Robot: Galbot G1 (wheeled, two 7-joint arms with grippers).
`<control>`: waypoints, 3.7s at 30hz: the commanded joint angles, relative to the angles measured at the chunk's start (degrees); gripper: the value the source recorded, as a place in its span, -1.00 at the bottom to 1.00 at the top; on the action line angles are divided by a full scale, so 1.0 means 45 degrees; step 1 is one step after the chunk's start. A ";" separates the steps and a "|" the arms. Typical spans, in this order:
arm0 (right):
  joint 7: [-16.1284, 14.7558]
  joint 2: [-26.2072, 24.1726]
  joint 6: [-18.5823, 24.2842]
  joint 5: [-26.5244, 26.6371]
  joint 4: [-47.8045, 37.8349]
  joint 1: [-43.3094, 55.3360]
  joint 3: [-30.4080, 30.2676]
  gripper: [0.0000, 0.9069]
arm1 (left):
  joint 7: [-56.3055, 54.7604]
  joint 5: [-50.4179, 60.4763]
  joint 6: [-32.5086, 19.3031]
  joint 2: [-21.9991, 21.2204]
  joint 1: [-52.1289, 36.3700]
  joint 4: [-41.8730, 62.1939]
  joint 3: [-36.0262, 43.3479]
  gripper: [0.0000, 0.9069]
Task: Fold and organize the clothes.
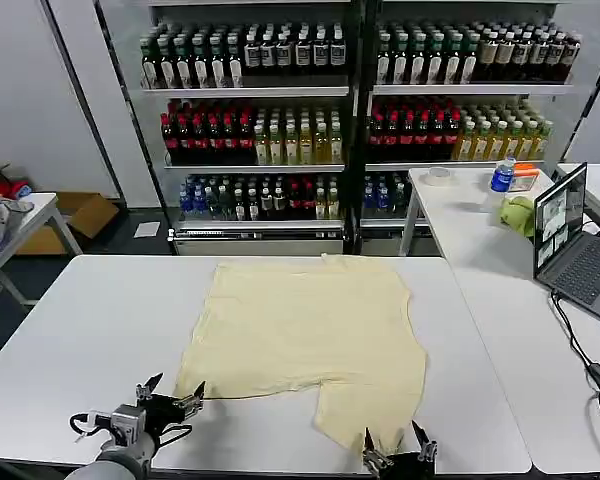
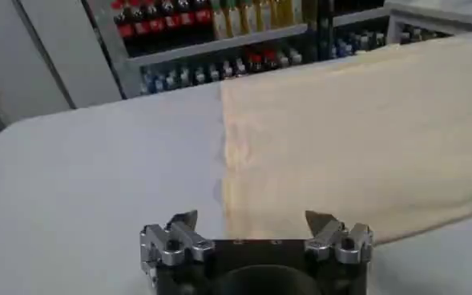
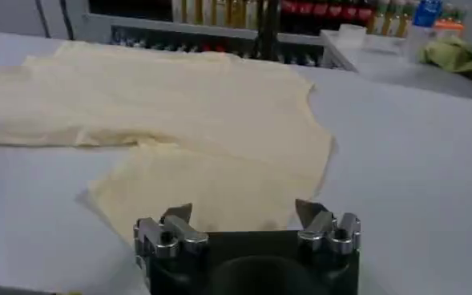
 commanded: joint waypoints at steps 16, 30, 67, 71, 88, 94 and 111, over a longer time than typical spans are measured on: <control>0.1320 0.0425 0.0133 0.1084 -0.0482 0.0283 -0.0197 -1.00 | 0.0308 -0.0404 0.0127 0.0027 -0.0086 0.0543 0.0077 -0.98; 0.0509 -0.0038 0.1084 0.1184 0.0805 -0.0398 0.0183 -1.00 | 0.0467 -0.0915 0.0133 -0.0203 0.0599 -0.0784 -0.0415 -0.98; -0.0406 -0.1852 0.0977 0.2117 0.1976 0.1024 0.2491 -1.00 | 0.0313 -0.1997 -0.0425 0.1208 0.0082 -0.1600 -0.0928 -0.98; -0.0476 -0.2355 0.0605 0.2682 0.1247 0.2258 0.2469 -1.00 | 0.0330 -0.2561 -0.0425 0.1378 -0.1133 -0.0746 -0.0621 -0.98; -0.0904 -0.3725 -0.1231 0.4595 -0.2091 0.7232 0.0615 -1.00 | 0.0262 -0.1939 -0.0464 0.0971 -0.3632 0.1698 0.1428 -0.98; -0.1032 -0.3500 -0.1314 0.4409 -0.3040 0.8092 0.0046 -1.00 | 0.0233 -0.1667 -0.0490 0.0761 -0.4097 0.2231 0.1868 -0.98; -0.1166 -0.2597 -0.1233 0.3396 -0.4117 0.8238 -0.0349 1.00 | 0.0202 -0.1365 -0.0432 0.0429 -0.3926 0.2251 0.1874 1.00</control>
